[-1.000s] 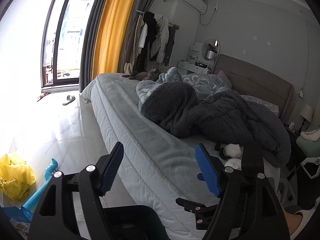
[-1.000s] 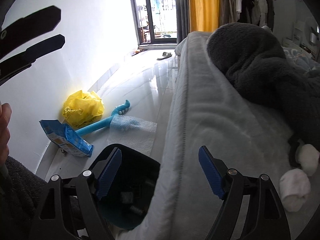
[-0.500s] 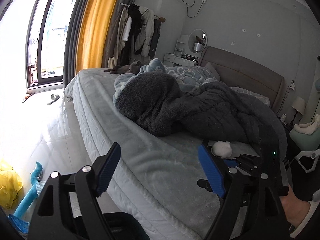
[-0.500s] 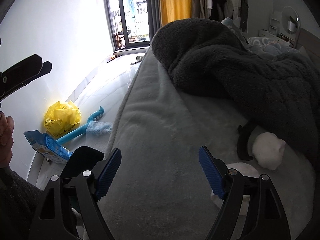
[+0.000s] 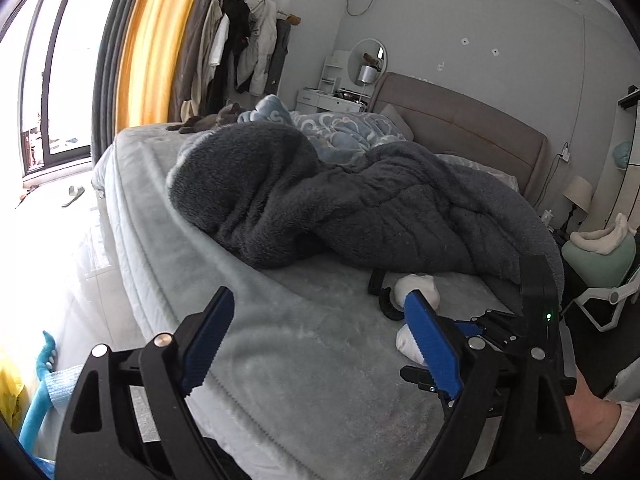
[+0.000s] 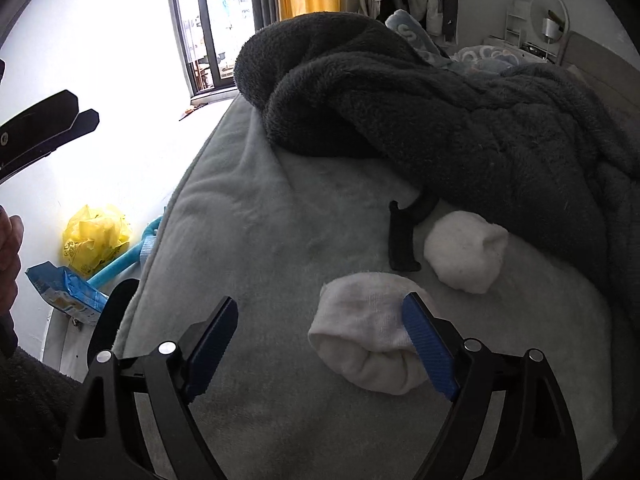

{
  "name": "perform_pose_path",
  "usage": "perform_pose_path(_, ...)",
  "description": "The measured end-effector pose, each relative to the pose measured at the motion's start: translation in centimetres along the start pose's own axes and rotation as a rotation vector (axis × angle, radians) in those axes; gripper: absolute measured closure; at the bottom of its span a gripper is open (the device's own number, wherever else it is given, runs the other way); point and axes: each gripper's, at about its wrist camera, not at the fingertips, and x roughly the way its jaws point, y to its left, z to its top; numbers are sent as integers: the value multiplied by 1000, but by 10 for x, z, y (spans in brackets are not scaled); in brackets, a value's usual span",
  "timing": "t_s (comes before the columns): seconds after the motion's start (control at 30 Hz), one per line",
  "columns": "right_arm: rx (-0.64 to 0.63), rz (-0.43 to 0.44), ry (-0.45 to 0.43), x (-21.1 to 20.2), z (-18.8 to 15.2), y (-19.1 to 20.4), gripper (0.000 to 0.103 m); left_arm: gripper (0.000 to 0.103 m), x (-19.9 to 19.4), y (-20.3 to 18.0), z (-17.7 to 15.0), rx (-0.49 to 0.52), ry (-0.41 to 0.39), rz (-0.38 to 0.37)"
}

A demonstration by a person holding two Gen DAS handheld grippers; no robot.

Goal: Collect trash
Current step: 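Grasp a white rolled cloth ball with the right tool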

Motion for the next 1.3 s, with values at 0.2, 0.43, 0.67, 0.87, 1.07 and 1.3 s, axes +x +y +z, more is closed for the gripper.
perform_pose_path(0.2, -29, -35, 11, 5, -5, -13, 18, 13, 23, -6, 0, -43, 34, -39)
perform_pose_path(0.43, 20, -95, 17, 2, -11, -46, 48, 14, 51, -22, -2, -41, 68, -60)
perform_pose_path(0.67, 70, -114, -44, -17, -16, -70, 70, 25, 89, -41, -10, -47, 133, -71)
perform_pose_path(0.87, 116, -75, -81, -37, -21, -85, 72, 33, 119, -51, -21, -87, 188, -98)
perform_pose_path(1.07, 150, -23, -100, -52, -30, -95, 72, 38, 143, -59, -27, -136, 203, -117)
perform_pose_path(1.3, 183, -8, -110, -63, -41, -111, 72, 48, 173, -63, -30, -195, 220, -140)
